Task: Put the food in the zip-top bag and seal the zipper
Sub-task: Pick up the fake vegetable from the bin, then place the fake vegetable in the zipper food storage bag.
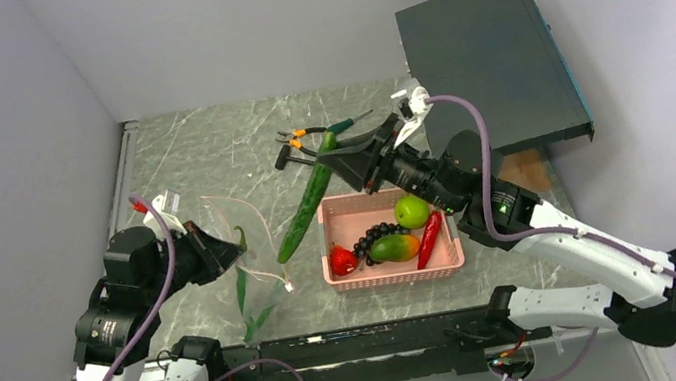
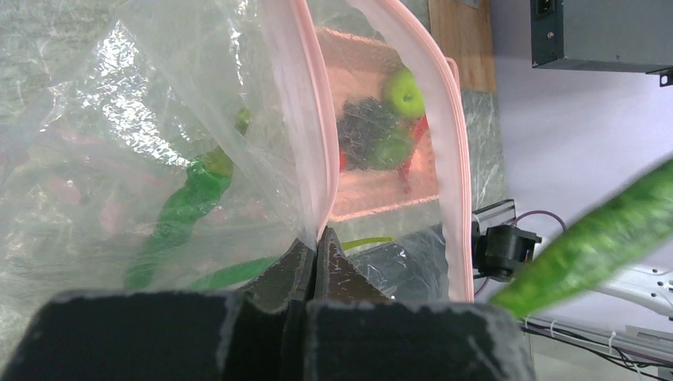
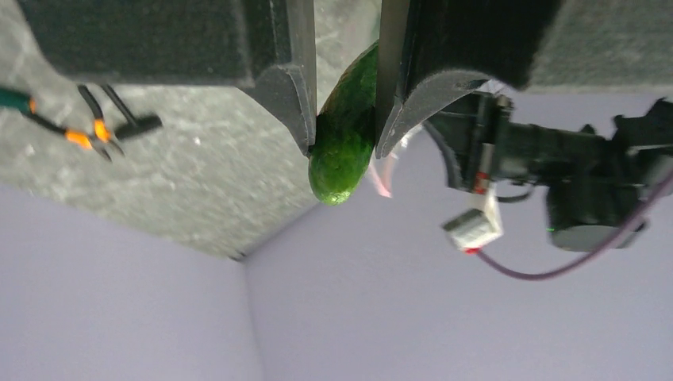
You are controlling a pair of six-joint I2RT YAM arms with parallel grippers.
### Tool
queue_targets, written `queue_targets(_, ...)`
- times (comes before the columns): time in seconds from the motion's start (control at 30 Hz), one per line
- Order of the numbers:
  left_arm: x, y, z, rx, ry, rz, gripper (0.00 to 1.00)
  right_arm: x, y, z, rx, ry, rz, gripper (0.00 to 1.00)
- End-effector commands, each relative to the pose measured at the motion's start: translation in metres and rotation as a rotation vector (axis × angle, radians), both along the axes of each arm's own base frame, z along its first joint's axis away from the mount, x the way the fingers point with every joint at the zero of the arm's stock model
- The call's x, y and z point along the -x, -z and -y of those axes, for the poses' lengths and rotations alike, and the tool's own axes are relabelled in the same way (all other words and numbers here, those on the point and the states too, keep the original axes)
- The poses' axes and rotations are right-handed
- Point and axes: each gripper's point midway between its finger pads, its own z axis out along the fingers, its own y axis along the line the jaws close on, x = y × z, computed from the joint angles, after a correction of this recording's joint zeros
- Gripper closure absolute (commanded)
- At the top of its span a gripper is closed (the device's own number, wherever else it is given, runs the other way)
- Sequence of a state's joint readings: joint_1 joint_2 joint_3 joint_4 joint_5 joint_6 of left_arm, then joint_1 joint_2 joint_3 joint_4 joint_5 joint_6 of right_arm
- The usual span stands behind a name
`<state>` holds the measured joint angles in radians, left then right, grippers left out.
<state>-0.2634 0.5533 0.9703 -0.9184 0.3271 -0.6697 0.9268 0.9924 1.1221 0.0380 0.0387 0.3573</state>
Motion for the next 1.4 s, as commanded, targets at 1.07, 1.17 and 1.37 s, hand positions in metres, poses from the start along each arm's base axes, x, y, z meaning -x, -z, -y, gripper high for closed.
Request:
queue_targets(1.07, 0.008, -0.025, 0.000, 0.033, 0.002, 0.066, 1.00, 0.061, 0.011, -0.141, 0.376, -0.022, 0.339, 0.48)
queue_targets(1.17, 0.007, -0.024, -0.003, 0.030, -0.016, 0.070, 1.00, 0.059, 0.016, -0.145, 0.380, -0.020, 0.310, 0.32)
queue_targets(1.37, 0.007, -0.023, -0.004, 0.011, -0.010, 0.065, 1.00, 0.052, 0.010, -0.136, 0.393, 0.032, 0.290, 0.26)
